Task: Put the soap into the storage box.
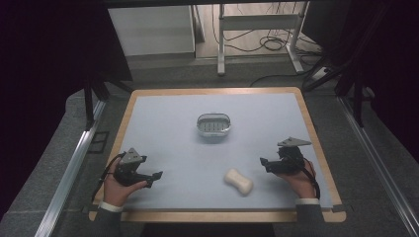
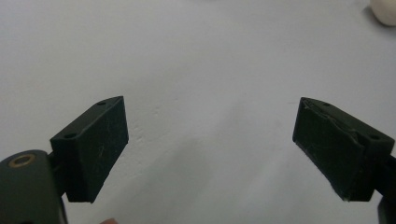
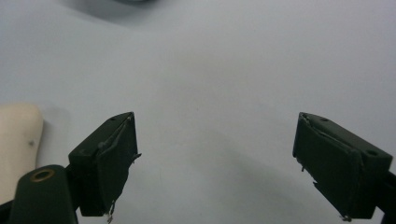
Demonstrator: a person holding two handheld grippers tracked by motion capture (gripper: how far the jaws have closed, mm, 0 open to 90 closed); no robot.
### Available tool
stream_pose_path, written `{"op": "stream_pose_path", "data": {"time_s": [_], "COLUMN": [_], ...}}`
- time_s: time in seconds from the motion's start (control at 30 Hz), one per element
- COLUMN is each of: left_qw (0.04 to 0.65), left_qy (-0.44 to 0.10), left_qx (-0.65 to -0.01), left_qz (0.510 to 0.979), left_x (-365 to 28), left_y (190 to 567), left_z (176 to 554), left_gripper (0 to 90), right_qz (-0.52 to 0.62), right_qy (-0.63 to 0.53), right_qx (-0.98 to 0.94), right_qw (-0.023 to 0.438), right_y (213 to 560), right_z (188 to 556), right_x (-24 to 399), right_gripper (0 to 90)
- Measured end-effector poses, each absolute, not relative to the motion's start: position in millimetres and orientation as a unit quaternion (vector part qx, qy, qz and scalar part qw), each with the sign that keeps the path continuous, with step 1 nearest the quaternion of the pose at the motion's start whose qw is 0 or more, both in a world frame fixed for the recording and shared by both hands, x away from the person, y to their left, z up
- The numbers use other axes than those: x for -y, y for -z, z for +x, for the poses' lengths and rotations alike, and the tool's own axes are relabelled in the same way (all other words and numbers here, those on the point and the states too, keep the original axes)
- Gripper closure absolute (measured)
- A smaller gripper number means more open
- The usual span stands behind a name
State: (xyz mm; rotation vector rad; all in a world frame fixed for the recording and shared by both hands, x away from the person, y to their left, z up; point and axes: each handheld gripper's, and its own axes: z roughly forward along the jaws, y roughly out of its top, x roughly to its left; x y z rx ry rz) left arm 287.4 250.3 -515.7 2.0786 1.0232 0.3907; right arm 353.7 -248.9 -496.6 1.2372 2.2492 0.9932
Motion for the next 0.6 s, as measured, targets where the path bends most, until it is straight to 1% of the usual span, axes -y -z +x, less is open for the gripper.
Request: {"op": "stream_pose_path", "data": {"time_s": [0.37,0.53,0.6], "left_qw": [0.395,0.395,0.394], "left_qy": [-0.155,-0.154,-0.153], "left_qx": [-0.400,-0.400,-0.400], "left_qz": [0.813,0.813,0.813], "left_x": [-252.3,-252.7,-252.7], "left_y": [508.7,509.7,509.6], "left_z": [282.6,282.2,282.1], "left_gripper": [11.0,11.1,11.1], "right_qz": [0.413,0.401,0.398], "right_qy": [-0.346,-0.341,-0.349], "right_qx": [-0.823,-0.831,-0.830], "right_qw": [0.183,0.181,0.173], "right_y": [489.8,479.8,475.0], "right_z": [347.3,345.5,344.9], "right_x": [235.5,232.4,231.6], "right_gripper": [16.4,18.7,19.5]}}
